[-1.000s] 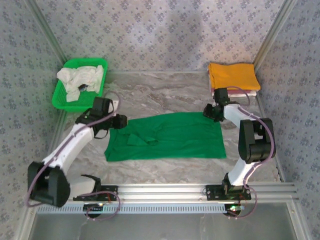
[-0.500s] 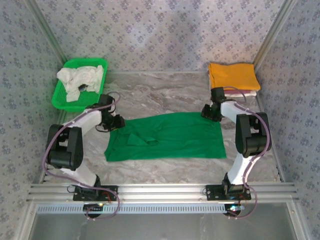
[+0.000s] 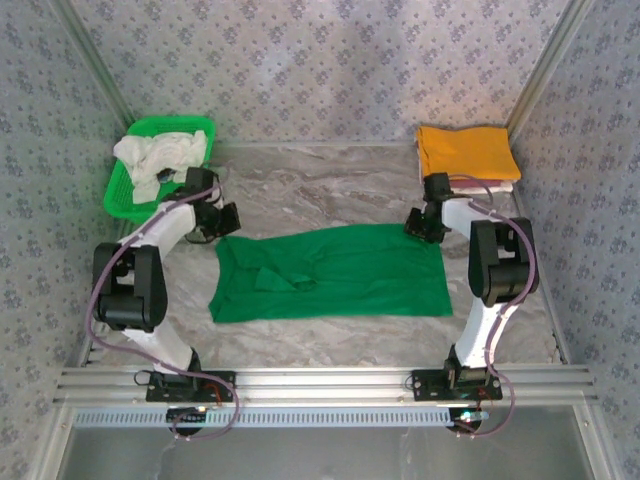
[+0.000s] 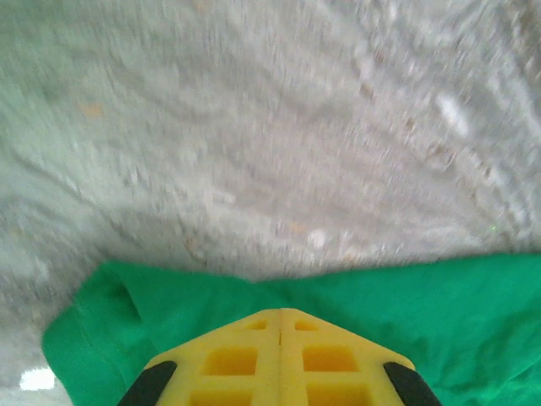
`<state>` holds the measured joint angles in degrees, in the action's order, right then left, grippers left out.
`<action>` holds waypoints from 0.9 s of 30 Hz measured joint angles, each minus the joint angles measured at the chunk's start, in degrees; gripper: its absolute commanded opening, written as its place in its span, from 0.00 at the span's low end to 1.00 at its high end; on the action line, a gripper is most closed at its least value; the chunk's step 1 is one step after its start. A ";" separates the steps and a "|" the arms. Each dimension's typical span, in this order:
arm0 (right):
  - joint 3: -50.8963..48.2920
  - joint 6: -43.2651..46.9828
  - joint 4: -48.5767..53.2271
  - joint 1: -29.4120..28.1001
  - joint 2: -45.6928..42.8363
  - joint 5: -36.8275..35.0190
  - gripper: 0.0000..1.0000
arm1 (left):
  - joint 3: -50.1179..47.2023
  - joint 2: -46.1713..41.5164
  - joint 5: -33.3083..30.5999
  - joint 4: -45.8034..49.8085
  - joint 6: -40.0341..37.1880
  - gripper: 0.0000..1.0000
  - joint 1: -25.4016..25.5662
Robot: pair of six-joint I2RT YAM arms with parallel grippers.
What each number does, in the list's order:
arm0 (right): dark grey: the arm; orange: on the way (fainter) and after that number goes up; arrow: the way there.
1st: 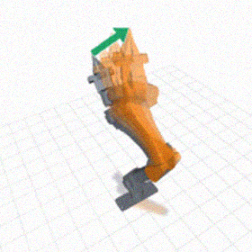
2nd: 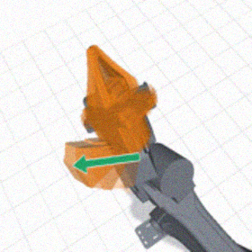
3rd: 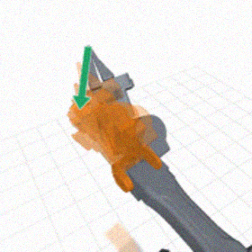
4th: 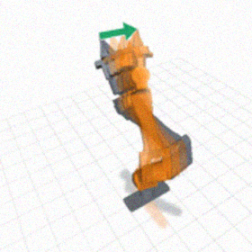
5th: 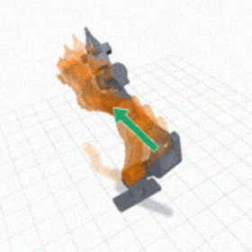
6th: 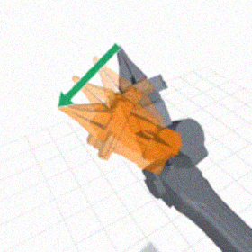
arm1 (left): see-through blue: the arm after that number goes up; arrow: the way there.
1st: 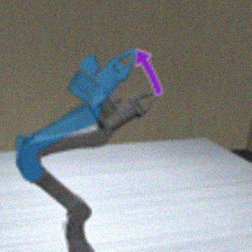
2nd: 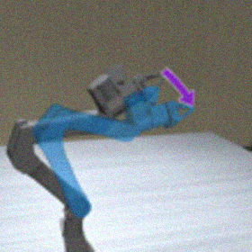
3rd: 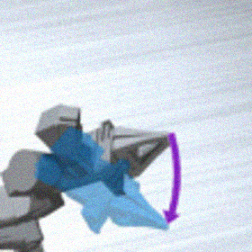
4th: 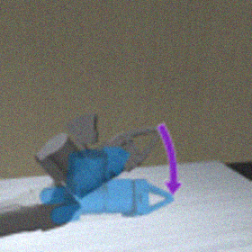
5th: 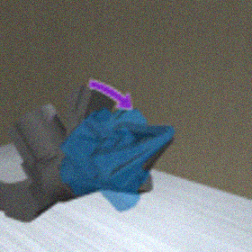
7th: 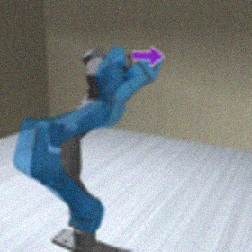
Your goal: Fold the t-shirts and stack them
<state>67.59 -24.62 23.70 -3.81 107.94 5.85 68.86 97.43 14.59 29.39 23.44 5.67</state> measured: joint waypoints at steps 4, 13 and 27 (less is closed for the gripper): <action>0.22 -0.94 0.09 0.72 0.24 1.07 0.35 | 5.81 4.74 1.62 0.68 -1.05 0.00 -1.42; 0.28 -1.55 0.11 1.29 0.33 2.32 0.36 | -10.36 -5.95 0.07 0.37 3.52 0.36 1.92; 0.26 -1.53 0.09 1.60 0.33 2.99 0.36 | -23.93 -9.57 -1.77 -8.41 11.74 0.27 7.82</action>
<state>67.85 -26.15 23.79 -2.22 108.27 8.84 44.93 87.85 12.82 20.97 35.18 13.50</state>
